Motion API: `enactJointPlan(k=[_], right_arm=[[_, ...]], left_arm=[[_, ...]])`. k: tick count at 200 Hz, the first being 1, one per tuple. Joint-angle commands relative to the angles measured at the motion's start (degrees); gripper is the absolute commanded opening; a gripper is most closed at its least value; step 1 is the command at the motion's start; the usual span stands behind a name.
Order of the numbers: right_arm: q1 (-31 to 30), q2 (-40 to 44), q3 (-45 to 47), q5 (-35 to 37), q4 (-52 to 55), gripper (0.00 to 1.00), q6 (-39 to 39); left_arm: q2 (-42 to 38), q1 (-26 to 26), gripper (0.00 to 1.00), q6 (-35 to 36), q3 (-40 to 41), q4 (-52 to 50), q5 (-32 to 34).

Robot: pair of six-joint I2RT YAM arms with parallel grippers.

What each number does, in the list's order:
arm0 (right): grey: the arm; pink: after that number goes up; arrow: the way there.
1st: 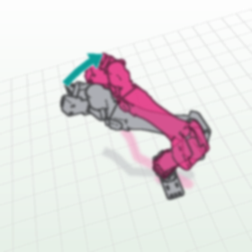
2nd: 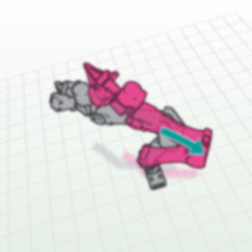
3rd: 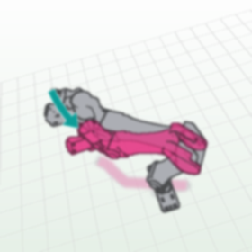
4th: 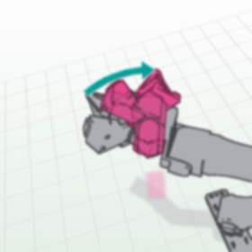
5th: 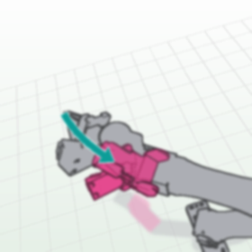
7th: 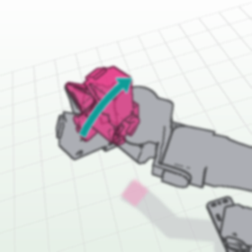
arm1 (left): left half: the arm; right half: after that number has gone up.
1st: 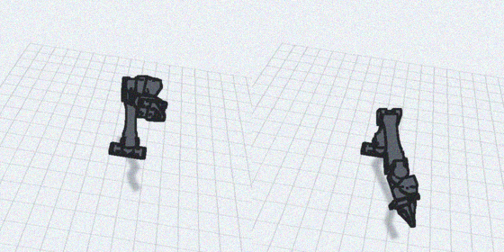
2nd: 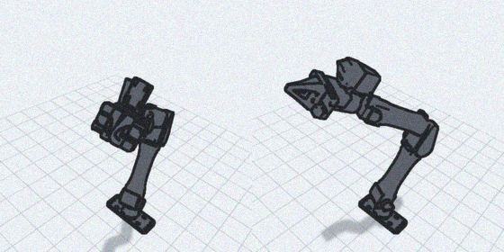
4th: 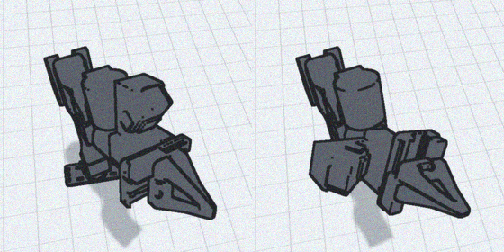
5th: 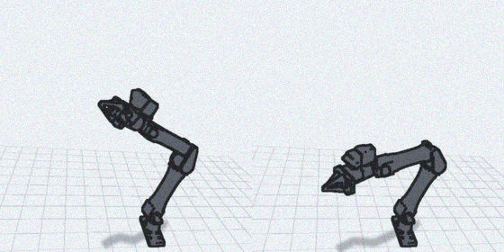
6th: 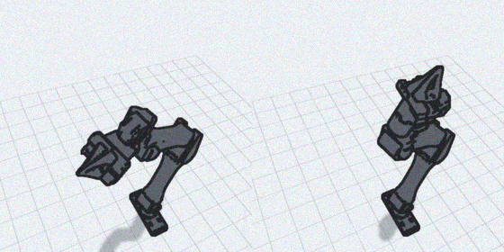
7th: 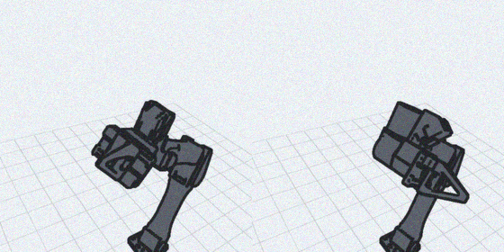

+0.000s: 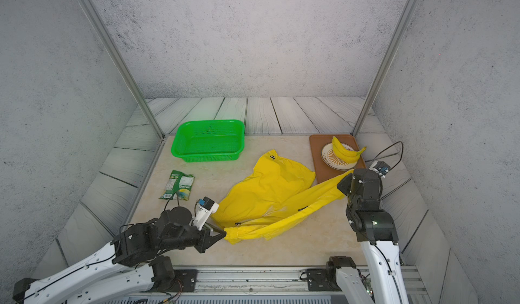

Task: Roll up the shorts
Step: Fold the shorts at the center of the board.

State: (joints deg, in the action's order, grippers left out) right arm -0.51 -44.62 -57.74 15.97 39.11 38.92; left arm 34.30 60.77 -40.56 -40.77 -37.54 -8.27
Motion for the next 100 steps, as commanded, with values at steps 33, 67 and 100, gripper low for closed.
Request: enactJointPlan(k=[33, 67, 100], right_arm=[[0.24, -17.66, -10.02, -12.66, -9.60, 0.00, -0.72], [-0.83, -30.82, -20.50, -18.90, -7.92, 0.00, -0.66], [-2.48, -33.18, -22.54, -20.02, -9.24, 0.00, -1.15]], left_arm=[[-5.72, -1.60, 0.00, -9.43, 1.18, -7.63, 18.60], [-1.12, -2.61, 0.00, -13.20, 2.14, -10.26, 24.87], [-2.77, -4.39, 0.00, -14.87, 2.17, -10.90, 28.93]])
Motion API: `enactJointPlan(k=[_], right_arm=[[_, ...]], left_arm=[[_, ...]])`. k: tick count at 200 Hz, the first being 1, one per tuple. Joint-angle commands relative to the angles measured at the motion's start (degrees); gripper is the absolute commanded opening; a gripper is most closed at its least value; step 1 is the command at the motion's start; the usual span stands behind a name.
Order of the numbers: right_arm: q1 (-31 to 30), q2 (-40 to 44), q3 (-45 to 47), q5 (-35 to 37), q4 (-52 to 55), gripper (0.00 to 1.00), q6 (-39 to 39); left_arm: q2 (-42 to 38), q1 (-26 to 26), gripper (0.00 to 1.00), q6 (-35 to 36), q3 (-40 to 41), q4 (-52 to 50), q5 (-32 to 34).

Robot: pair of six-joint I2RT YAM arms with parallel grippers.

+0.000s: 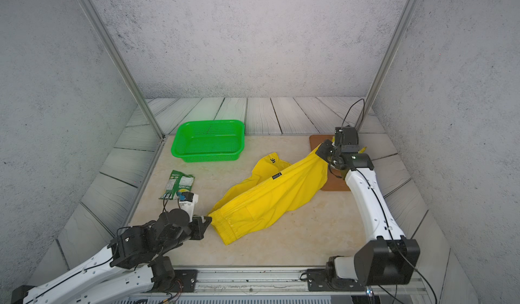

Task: Roll up the shorts
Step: Fold the shorts at the center of the board.

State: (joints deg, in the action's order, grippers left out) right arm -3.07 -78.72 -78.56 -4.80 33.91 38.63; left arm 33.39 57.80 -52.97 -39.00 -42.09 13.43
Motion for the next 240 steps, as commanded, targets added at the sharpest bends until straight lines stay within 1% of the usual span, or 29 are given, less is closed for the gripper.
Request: enactJointPlan(k=[1, 32, 47, 61, 81, 94, 112, 128, 151, 176, 203, 240], right_arm=[[0.08, 0.97, -1.65, 0.66, -4.17, 0.00, -0.76], [0.08, 1.85, -1.02, 1.79, -2.76, 0.00, -2.02], [0.15, 4.09, 0.37, 3.36, -3.07, 0.00, -2.67], [0.14, 6.82, 3.22, 5.01, -5.86, 0.00, -2.60], [0.19, 8.45, 4.56, 6.34, -6.39, 0.00, -2.55], [0.17, 7.52, 4.20, 5.31, -7.12, 0.00, -2.34], [0.00, 2.95, 1.46, 1.82, -7.54, 0.00, -1.16], [-0.67, -2.57, -2.37, 0.07, -7.11, 0.00, -0.56], [-3.08, -10.90, -9.84, 1.72, -4.79, 0.00, -2.06], [-5.94, -20.33, -17.41, 2.60, -1.98, 0.00, -3.38], [-7.85, -28.99, -25.07, 3.03, 2.93, 0.00, -4.23], [-7.92, -33.09, -25.76, 4.04, 2.26, 0.00, -3.33]], left_arm=[[-1.89, -1.48, 0.00, -2.47, 0.36, -6.44, 7.31], [-2.54, -3.04, 0.00, -0.59, 0.99, -6.61, 5.16], [-2.02, -2.99, 0.00, -0.04, 0.56, -7.71, 5.23], [-1.83, -3.02, 0.00, 0.07, 0.33, -8.53, 5.21], [-2.00, -3.03, 0.00, 0.84, 0.85, -6.24, 3.67], [-1.92, -3.02, 0.00, 0.37, 0.93, -5.38, 4.06], [-1.27, -4.25, 0.00, 0.19, 1.21, -5.03, 5.94], [1.27, -8.04, 0.00, -0.46, 0.95, -6.40, 5.52], [3.90, -13.79, 0.00, 0.37, 2.43, -3.88, 2.39], [7.25, -18.19, 0.00, 1.03, 4.17, -1.40, 0.99], [9.77, -20.25, 0.00, 1.33, 6.22, 1.43, 0.46], [12.28, -22.69, 0.00, 3.16, 8.61, 6.19, -0.15]])
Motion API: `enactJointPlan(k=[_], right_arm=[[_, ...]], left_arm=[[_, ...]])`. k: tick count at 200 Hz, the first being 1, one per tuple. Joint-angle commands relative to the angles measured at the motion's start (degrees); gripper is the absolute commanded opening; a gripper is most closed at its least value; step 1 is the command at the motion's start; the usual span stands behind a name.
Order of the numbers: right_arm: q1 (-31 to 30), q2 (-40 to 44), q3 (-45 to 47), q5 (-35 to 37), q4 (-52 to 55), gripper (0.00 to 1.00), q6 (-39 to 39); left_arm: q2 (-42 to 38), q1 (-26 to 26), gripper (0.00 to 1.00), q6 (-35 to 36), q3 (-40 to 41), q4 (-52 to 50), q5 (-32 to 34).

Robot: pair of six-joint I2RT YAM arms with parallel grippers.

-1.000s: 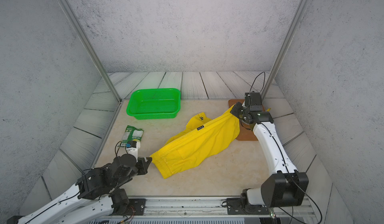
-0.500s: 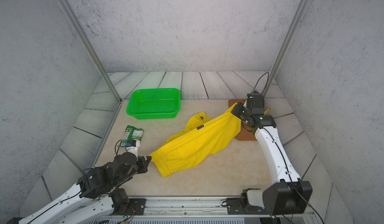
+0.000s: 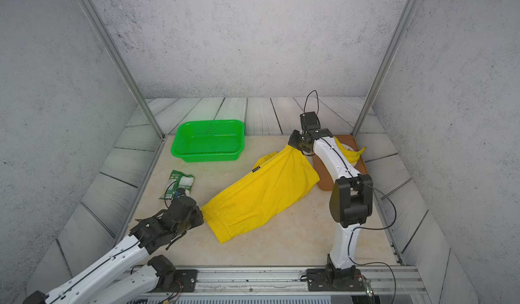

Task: Roll up the shorts
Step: Fold the shorts at the center of the board.

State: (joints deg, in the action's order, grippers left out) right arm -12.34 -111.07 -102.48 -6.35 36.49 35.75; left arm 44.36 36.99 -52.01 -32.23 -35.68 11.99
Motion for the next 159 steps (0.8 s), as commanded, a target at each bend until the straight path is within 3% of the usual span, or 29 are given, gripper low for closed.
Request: enactJointPlan(k=[1, 58, 130, 143, 159], right_arm=[[1.35, -0.73, -1.85, 5.66, -0.34, 0.00, -0.48], [1.31, -3.92, -3.99, 7.52, 0.85, 0.00, -1.59], [1.32, -7.56, -6.87, 7.70, 2.25, 0.03, -1.20], [1.14, -8.99, -9.64, 6.54, 4.42, 0.20, -1.85], [0.70, -9.05, -12.50, 5.95, 6.76, 0.30, -3.22]], left_arm=[[1.42, -1.95, 0.00, 2.27, 1.87, -0.02, 1.20], [8.07, -6.00, 0.00, 4.70, 1.42, 4.18, -1.77], [12.32, -7.81, 0.00, 3.23, 0.83, 5.50, -1.00], [13.33, -7.77, 0.25, 3.02, -0.25, 4.30, -0.68], [13.08, -7.81, 0.39, 3.69, -2.46, 1.58, -0.43]])
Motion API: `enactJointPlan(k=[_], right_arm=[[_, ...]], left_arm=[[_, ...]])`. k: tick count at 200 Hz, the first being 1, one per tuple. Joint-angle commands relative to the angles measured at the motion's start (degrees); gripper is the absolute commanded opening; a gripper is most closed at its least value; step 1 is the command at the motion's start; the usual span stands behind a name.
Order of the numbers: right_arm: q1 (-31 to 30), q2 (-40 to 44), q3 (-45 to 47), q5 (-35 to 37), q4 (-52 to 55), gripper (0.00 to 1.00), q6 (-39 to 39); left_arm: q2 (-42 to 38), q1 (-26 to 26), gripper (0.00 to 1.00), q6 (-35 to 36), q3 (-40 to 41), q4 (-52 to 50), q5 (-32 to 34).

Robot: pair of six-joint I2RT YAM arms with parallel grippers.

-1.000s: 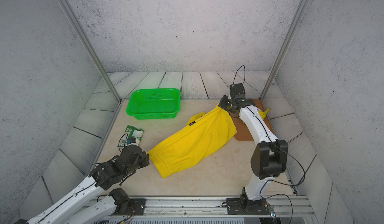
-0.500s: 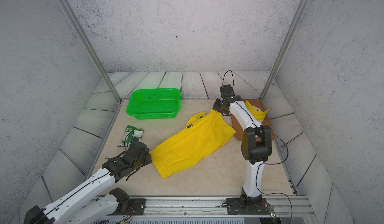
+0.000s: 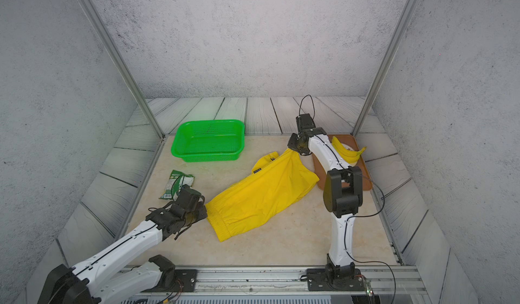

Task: Roll up the shorts
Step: Fold the shorts at the center of the board.

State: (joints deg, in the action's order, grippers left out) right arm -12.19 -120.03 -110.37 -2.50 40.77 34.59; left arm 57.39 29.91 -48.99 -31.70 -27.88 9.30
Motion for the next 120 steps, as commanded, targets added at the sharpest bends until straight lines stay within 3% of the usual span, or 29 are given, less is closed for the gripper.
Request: enactJointPlan(k=[1, 23, 52, 74, 100, 120], right_arm=[[0.52, 0.03, -4.69, 2.13, 2.56, 0.30, -2.15], [0.07, 3.55, -2.81, 2.67, 1.42, 0.41, -3.62], [0.10, 10.82, 3.86, 1.79, -1.27, 0.42, -4.22], [-0.25, 16.84, 12.96, -1.66, -5.56, 0.42, -4.35], [-2.05, 22.22, 23.31, -5.75, -9.66, 0.42, -4.70], [-4.12, 24.77, 29.85, -7.94, -11.00, 0.42, -5.49]], left_arm=[[0.03, -0.73, 0.40, 0.75, -3.18, -6.35, 2.28], [-2.58, -0.73, 0.47, 2.32, -5.71, -9.74, 2.11], [-8.33, -0.64, 0.49, 4.45, -6.34, -8.94, -1.91], [-10.58, -0.25, 0.54, 5.94, -6.58, -4.36, -8.92], [-6.85, 0.59, 0.56, 7.02, -5.41, 4.05, -19.33], [-1.62, 3.91, 0.57, 8.16, -5.04, 8.87, -22.91]])
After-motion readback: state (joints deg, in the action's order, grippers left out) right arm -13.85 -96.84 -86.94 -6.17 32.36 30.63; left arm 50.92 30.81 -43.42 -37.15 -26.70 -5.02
